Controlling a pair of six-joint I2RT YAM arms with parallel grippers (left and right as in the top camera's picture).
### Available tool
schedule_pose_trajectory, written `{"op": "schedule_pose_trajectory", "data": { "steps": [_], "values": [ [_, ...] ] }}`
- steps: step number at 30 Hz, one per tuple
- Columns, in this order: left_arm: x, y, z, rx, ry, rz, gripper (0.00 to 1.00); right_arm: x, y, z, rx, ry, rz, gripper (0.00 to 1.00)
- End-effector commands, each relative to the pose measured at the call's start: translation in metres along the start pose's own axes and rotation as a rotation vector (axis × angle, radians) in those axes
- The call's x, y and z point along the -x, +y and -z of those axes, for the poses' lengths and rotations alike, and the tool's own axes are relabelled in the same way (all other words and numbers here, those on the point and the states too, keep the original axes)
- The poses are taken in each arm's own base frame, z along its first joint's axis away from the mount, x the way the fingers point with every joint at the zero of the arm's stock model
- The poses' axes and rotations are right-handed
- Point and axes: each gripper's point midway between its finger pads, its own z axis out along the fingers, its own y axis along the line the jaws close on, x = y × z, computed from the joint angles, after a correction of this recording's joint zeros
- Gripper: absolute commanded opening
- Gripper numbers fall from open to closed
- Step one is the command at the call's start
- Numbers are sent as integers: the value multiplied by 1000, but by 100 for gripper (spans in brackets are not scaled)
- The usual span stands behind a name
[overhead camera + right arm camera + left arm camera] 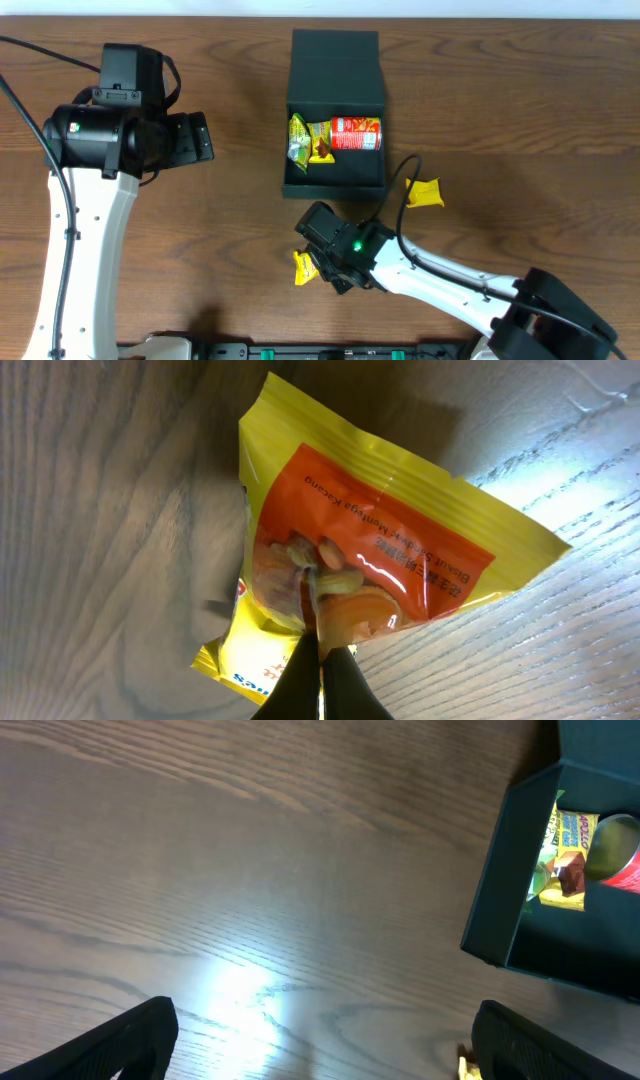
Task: Pack container
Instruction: 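Grasp the yellow packet with the right gripper and carry it to the box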
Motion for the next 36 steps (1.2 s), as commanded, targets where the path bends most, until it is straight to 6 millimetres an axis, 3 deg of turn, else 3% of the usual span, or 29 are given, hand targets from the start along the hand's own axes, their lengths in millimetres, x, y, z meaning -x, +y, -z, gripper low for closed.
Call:
{"op": "schedule_pose_trajectory", "data": {
  "steps": [1,7,14,18,26,31,36],
  "values": [
    [1,5,-1,21,-1,-2,95,0,-4,-2,-5,-20,36,1],
    [1,5,-1,21,-1,-2,95,-7,8,0,33,17,134,2],
    [1,5,-1,21,-1,-2,95,-21,26,17,46,82,318,2],
    [1,5,-1,21,-1,-2,95,-33,40,35,63,97,403,1],
    [1,5,-1,20,-2,2,95,-54,86,94,166,86,718,2],
    [1,5,-1,20,-2,3,95,-39,105,121,197,34,994,2],
    [1,5,-1,20,-2,3,95,6,111,142,135,-66,1222,2]
  ]
}}
